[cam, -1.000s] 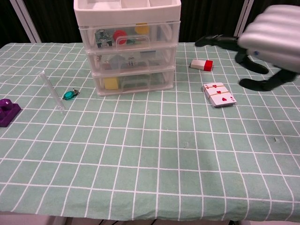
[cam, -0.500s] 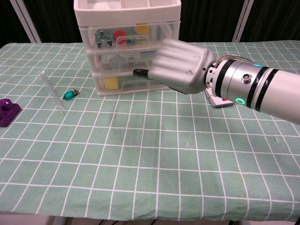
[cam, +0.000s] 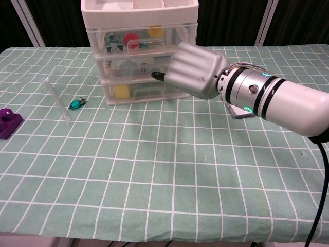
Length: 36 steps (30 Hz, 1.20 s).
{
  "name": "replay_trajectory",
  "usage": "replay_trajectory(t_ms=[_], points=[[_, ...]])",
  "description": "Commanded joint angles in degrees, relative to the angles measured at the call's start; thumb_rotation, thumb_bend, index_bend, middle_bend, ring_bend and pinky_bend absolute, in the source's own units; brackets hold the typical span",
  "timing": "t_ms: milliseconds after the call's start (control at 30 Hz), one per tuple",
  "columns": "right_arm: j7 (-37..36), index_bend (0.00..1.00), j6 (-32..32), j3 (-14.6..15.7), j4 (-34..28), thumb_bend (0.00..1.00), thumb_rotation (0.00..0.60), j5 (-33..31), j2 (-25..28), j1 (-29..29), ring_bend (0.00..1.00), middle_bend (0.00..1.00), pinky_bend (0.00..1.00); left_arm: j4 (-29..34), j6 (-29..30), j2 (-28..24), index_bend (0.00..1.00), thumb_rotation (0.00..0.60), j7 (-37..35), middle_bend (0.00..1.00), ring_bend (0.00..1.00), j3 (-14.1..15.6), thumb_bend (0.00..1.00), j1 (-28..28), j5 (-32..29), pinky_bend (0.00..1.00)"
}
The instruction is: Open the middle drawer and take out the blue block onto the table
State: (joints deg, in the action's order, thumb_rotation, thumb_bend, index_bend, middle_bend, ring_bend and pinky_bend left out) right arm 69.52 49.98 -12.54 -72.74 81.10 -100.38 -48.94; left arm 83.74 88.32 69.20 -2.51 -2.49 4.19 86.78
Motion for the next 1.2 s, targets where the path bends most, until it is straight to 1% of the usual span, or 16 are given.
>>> replay_trajectory(t_ms=[33, 300, 433, 933, 1033, 1100, 1200], points=[[0.6, 0.13, 0.6, 0.1, 1.8, 0.5, 0.6, -0.7, -1.1, -0.9, 0.99, 0.93, 1.0, 0.1, 0.0, 0.0, 0.35, 0.6, 0.0, 0.31, 0.24, -0.1, 0.13, 0.1, -0.1, 0.23], [2.3, 0.16, 1.3, 1.4, 4.7, 0.5, 0.6, -2.2, -2.4, -2.0, 0.99, 0.93, 1.0, 0.1, 0.0, 0.0, 0.35, 0.6, -0.1, 0.31, 0.24, -0.2, 0.13, -0.1, -0.2, 0.23], [2.5, 0.19, 2.4, 2.1, 5.8, 0.5, 0.6, -2.3, -2.7, -2.2, 0.99, 0.93, 1.0, -0.1, 0.1, 0.1, 0.35, 0.6, -0.3, 0.31, 0.24, -0.1, 0.13, -0.3, -0.4, 0.23], [3.0, 0.2, 5.1, 2.7, 8.0, 0.51, 0.6, -3.2, -4.2, -3.1, 1.0, 0.93, 1.0, -1.3, 0.1, 0.7, 0.35, 0.6, -1.3, 0.31, 0.24, -0.1, 0.13, -0.8, -0.7, 0.23], [3.3, 0.24, 5.6, 3.0, 8.1, 0.51, 0.6, -3.4, -4.2, -3.1, 1.0, 0.93, 1.0, -1.5, 0.0, 0.8, 0.35, 0.6, -1.6, 0.31, 0.24, -0.1, 0.13, -0.8, -0.8, 0.23], [3.3, 0.29, 6.0, 3.2, 7.9, 0.51, 0.6, -3.4, -4.0, -2.9, 1.0, 0.94, 1.0, -1.7, 0.0, 0.9, 0.35, 0.6, -1.7, 0.31, 0.24, -0.1, 0.13, -0.9, -0.9, 0.23], [3.3, 0.35, 6.8, 3.6, 7.0, 0.52, 0.6, -3.5, -3.5, -2.5, 1.0, 0.94, 1.0, -2.0, 0.0, 1.1, 0.35, 0.6, -2.0, 0.31, 0.24, -0.1, 0.13, -1.0, -0.8, 0.23]])
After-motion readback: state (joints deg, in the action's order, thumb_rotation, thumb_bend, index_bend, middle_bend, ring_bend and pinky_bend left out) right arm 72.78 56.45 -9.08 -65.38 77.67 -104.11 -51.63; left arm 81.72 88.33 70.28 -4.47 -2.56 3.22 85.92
